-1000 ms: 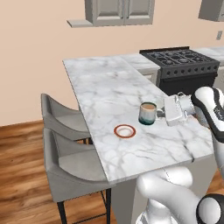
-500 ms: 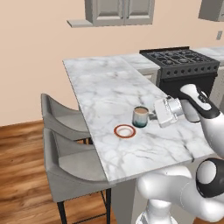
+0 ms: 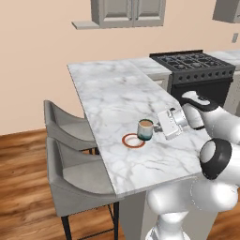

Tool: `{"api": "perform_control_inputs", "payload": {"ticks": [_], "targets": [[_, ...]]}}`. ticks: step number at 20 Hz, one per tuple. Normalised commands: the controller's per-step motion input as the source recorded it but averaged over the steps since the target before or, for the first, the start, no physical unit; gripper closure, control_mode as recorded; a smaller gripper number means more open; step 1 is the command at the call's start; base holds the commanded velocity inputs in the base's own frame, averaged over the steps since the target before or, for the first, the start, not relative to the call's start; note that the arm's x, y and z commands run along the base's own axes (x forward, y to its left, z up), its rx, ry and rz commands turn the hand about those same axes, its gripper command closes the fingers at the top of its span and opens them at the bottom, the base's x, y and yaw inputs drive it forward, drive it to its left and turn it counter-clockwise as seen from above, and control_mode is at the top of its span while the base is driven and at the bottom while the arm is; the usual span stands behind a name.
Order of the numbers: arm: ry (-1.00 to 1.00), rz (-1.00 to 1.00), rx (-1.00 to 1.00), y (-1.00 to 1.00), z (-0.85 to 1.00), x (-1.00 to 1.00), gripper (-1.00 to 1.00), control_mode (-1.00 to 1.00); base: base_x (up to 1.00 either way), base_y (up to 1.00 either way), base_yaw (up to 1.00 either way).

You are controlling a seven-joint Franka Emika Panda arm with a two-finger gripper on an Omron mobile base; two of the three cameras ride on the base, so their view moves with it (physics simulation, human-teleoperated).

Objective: Pick the cup of tea, navigate to the dining table, and place it on the saucer.

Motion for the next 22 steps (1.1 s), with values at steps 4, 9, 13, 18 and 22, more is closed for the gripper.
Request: {"api": "perform_control_inputs", "payload": {"ticks": [4, 9, 13, 18, 22], "targets": [[0.00, 0.05, 0.00, 0.05, -0.33, 0.34, 1.00, -1.00, 0.00, 0.00, 0.00], [0.00, 0.05, 0.00, 0.00, -0.26, 0.34, 1.00, -1.00, 0.00, 0.00, 0.00], [0.00, 0.04, 0.00, 0.00, -0.25, 0.34, 1.00, -1.00, 0.00, 0.00, 0.00], [0.00, 0.03, 0.00, 0.00, -0.20, 0.31, 1.00, -1.00, 0.00, 0.00, 0.00], [0.00, 0.02, 0.00, 0.02, -0.19, 0.30, 1.00, -1.00, 0.00, 0.00, 0.00]]}}
